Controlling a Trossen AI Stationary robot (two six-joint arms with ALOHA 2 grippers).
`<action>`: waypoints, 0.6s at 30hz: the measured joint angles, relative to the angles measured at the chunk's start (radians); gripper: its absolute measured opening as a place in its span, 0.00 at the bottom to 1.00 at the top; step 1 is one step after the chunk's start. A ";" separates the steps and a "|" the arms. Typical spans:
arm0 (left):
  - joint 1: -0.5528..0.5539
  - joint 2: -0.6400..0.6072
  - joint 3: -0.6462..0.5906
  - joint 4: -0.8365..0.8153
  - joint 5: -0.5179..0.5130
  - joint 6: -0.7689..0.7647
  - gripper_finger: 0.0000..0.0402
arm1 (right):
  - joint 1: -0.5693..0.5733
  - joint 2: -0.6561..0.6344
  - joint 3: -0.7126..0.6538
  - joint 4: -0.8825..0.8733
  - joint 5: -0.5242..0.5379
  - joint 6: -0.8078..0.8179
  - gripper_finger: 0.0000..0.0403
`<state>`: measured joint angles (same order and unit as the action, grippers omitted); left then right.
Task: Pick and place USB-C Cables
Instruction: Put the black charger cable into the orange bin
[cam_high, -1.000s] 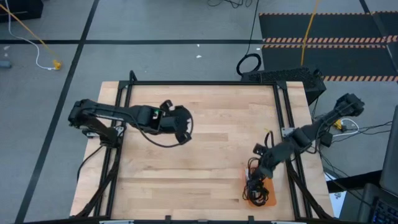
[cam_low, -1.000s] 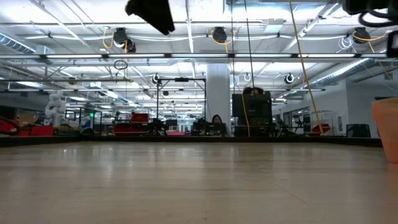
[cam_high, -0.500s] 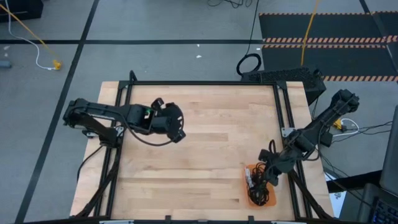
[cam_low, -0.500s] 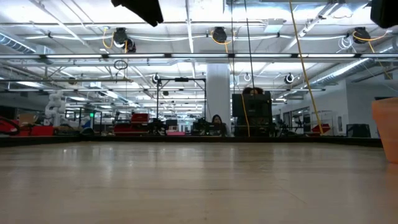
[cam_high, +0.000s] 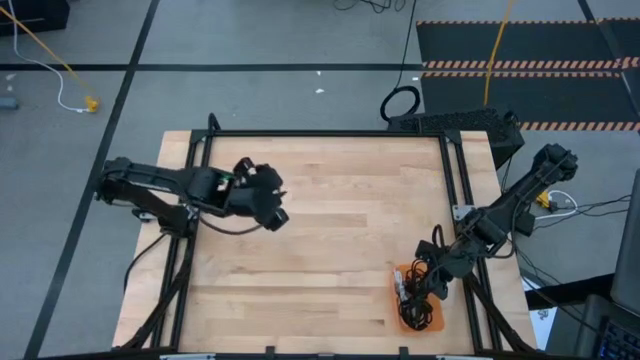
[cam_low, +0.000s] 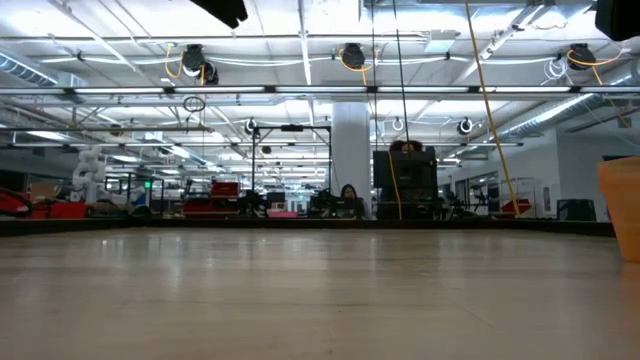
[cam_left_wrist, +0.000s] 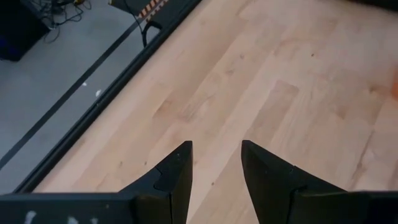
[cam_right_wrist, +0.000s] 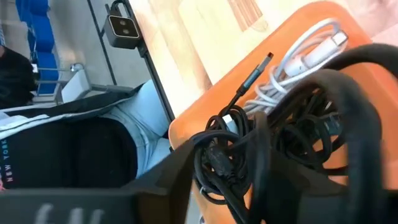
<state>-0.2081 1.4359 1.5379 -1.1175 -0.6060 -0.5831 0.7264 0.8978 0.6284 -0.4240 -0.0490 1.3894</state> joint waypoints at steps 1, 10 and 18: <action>0.000 -0.015 0.000 -0.004 0.000 0.000 0.35 | -0.002 -0.001 0.000 0.000 0.001 -0.008 0.38; -0.002 -0.193 0.000 -0.011 -0.028 0.009 0.35 | -0.056 -0.057 0.000 -0.008 0.000 0.012 0.55; -0.031 -0.312 0.000 -0.006 -0.031 -0.003 0.35 | -0.084 -0.017 0.000 -0.011 -0.005 -0.086 0.55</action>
<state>-0.2394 1.1242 1.5379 -1.1240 -0.6369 -0.5858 0.6427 0.8804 0.6285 -0.4347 -0.0542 1.3039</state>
